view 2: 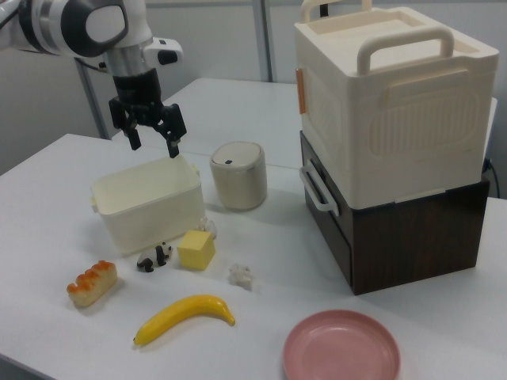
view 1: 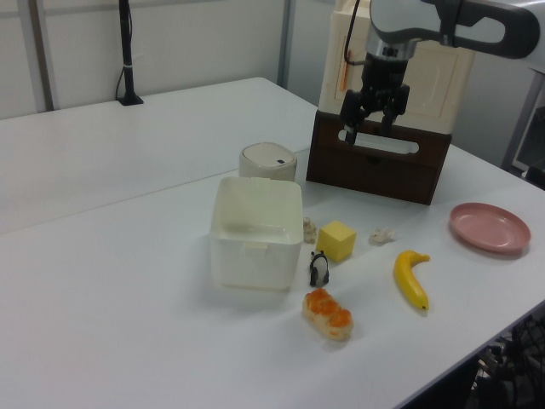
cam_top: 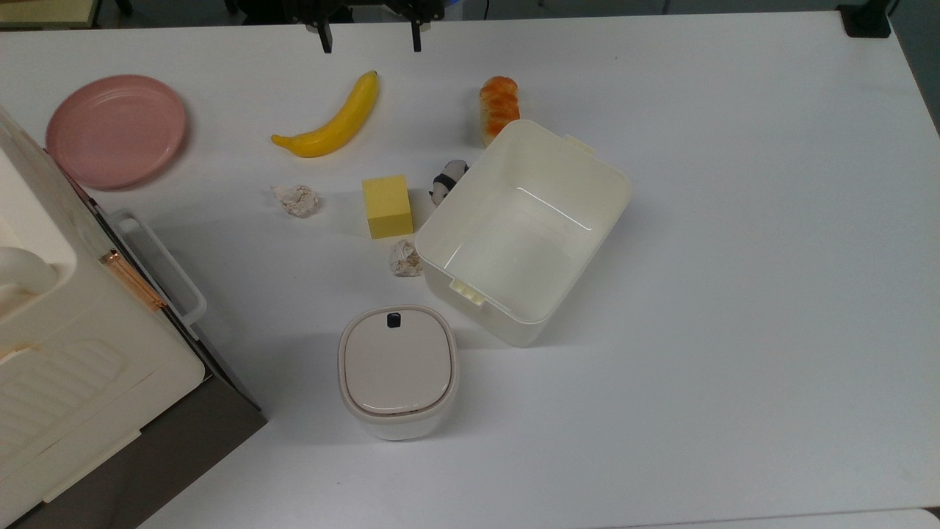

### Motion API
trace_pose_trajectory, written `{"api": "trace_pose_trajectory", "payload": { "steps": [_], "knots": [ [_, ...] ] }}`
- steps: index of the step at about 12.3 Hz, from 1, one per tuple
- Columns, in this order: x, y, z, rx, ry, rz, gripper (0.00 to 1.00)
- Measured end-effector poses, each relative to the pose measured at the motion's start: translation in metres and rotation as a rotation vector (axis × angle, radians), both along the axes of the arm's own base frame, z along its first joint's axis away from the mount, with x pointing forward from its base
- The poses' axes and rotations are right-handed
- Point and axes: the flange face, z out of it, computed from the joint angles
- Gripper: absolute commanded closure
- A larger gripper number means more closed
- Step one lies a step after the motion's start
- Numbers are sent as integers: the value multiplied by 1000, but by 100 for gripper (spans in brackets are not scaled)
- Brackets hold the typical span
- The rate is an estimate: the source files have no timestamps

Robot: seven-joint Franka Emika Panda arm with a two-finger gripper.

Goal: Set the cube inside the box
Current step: 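Move the open gripper over the yellow cube and lower it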

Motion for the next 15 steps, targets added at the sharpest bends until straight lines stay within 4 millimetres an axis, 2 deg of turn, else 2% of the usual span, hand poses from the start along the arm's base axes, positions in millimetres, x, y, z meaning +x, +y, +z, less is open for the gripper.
{"api": "trace_pose_trajectory", "payload": {
  "steps": [2, 4, 7, 11, 15],
  "knots": [
    [0, -5, -13, -1, 10, 133, 0],
    [4, -13, -37, -6, -17, 180, 0],
    [10, -14, -81, -6, -73, 177, 0],
    [9, -17, -110, 44, -97, 132, 0],
    [21, -19, -153, 43, -89, 126, 0]
  ]
}}
